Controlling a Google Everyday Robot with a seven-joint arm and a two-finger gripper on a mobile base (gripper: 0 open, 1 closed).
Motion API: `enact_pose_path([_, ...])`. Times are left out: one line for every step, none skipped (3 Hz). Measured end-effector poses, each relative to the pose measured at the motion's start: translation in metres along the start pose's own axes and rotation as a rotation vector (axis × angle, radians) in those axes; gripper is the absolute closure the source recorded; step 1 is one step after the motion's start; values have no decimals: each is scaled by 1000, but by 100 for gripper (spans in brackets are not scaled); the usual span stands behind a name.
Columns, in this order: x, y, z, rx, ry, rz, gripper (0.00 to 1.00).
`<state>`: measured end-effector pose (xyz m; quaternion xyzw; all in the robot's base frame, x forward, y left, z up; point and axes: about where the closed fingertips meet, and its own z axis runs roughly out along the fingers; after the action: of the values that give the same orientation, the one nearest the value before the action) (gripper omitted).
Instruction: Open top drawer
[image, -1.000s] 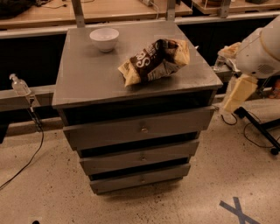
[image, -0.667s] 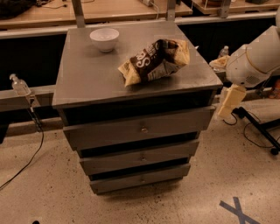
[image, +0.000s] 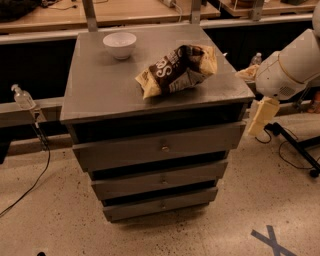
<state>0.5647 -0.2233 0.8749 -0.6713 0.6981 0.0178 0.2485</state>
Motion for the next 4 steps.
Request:
enact_pose_path([-10,19,10,-2,-48,-83,0])
enact_pose_path([-11,47,52,46,-107,-199,0])
enact_pose_path([-10,55,95,111,-138,-275,0])
enact_pose_path([-3,54,139,176,-174,-318,0])
